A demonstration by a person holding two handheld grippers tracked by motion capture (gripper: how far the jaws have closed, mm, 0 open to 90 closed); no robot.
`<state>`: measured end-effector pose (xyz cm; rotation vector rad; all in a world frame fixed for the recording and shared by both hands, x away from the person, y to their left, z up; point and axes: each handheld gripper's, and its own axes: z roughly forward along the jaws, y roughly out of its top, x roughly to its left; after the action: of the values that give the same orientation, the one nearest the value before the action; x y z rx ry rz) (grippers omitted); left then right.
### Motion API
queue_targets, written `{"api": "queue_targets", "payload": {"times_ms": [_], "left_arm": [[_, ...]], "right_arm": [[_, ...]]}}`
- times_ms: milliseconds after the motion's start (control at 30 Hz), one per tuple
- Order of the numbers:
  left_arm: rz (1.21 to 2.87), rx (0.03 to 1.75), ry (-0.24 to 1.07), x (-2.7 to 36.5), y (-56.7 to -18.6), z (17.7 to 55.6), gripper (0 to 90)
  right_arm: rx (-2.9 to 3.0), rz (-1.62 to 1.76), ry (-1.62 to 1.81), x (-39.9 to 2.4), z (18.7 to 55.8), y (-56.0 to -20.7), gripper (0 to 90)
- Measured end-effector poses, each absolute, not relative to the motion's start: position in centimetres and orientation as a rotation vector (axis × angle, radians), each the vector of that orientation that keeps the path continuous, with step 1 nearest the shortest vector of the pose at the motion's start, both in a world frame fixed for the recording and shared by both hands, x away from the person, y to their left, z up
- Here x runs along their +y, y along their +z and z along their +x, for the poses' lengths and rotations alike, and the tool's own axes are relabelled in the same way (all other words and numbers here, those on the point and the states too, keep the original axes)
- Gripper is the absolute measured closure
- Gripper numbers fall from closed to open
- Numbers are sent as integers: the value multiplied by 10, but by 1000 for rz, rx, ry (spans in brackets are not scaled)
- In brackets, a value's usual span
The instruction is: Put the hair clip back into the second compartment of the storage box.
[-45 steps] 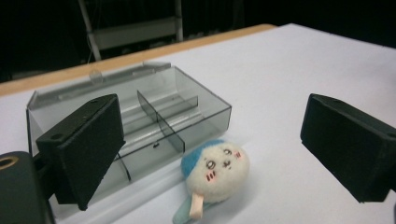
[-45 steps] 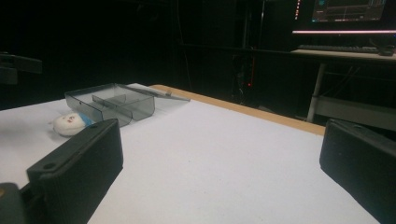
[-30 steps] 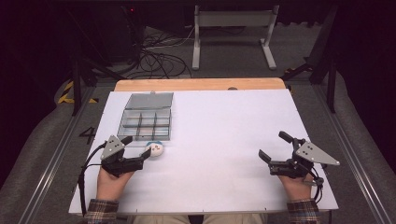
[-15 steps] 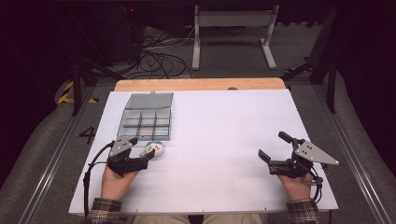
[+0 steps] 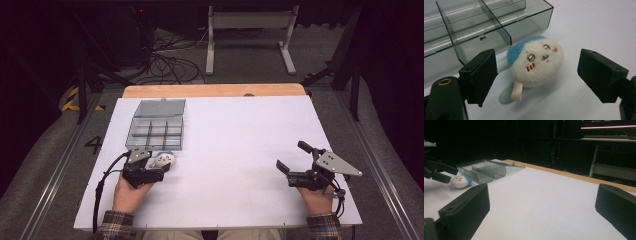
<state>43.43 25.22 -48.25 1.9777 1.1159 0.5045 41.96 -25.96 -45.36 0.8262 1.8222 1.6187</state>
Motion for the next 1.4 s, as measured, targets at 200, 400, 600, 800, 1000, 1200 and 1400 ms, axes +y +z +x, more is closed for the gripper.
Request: {"api": "queue_targets", "payload": {"times_ms": [200,400,600,800,1000,1200,1400], "left_arm": [[1997,1145,490,252,-487,439,169],[2014,1152,495,247,-488,442,170],[2035,1150,507,240,-489,446,178],[2072,1153,521,237,-492,449,213],[2078,1148,534,235,-491,450,327],[2102,1152,551,235,-488,450,365],[2090,1119,584,236,-484,447,396]], "right_arm": [[1821,826,1616,-259,420,-454,0],[1826,826,1613,-259,420,-454,0],[1828,823,1611,-259,420,-454,0],[1829,824,1611,-259,420,-454,0],[1832,824,1612,-258,419,-454,0],[1834,821,1608,-257,420,-455,0],[1834,821,1610,-258,419,-454,0]]}}
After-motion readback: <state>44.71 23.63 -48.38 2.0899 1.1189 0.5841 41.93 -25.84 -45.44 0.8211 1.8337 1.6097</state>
